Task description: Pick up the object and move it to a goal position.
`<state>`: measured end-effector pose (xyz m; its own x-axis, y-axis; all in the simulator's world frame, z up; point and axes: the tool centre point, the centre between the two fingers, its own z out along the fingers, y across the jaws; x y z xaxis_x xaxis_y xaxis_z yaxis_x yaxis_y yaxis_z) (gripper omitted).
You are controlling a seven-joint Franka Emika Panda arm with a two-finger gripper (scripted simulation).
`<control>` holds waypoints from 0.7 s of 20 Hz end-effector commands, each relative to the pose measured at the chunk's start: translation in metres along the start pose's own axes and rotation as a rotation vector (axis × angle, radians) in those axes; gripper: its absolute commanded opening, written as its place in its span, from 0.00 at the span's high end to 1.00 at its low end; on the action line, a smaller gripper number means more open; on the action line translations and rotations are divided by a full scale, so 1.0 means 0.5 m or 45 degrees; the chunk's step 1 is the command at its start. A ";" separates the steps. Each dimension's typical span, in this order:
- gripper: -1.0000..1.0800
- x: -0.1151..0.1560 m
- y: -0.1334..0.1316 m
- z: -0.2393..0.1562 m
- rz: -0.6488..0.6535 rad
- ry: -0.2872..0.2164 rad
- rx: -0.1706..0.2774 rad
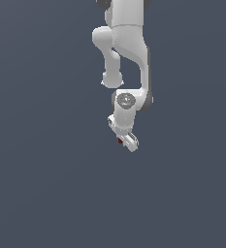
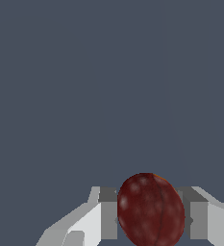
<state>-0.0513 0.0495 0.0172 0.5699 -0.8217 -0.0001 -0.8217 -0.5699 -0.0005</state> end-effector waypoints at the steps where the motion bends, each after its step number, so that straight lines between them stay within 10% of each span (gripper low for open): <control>1: 1.00 0.001 0.001 0.001 0.001 0.000 -0.001; 14: 1.00 0.053 0.041 -0.050 0.000 0.000 0.000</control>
<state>-0.0529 0.0253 0.0353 0.5711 -0.8209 -0.0009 -0.8209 -0.5711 0.0002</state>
